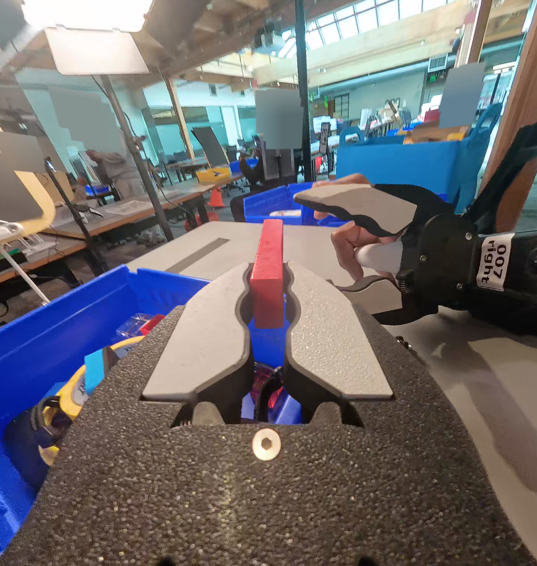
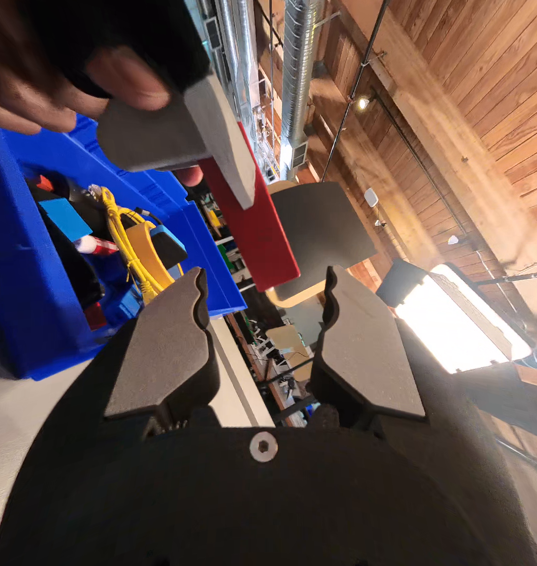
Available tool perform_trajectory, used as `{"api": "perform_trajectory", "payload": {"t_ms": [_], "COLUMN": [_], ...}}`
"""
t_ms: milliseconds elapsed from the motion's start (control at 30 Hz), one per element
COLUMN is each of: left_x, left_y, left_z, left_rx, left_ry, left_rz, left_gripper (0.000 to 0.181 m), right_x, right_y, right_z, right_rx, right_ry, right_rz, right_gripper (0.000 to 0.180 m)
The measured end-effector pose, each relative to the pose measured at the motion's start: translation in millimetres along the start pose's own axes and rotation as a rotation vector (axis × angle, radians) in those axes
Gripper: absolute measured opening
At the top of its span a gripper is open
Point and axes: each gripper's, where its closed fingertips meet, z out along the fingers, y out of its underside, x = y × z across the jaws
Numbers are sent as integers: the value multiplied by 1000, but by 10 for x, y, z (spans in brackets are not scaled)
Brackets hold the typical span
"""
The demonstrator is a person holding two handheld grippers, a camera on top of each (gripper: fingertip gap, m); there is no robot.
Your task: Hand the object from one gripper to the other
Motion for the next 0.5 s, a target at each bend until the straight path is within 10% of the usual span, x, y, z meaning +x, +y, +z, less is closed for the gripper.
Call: {"api": "perform_trajectory", "payload": {"t_ms": [300, 500], "left_x": [398, 388], "left_y": [-42, -371], "left_z": [23, -125], "left_rx": [47, 246], "left_ry": [192, 231], "left_rz": [49, -5], "left_gripper": [20, 56], "right_x": [-30, -71], "right_y": [86, 66], "right_z": [10, 13], "right_rx": [-54, -79], "right_ry": [-39, -145], "right_rz": [47, 343], "right_gripper": [36, 35]}}
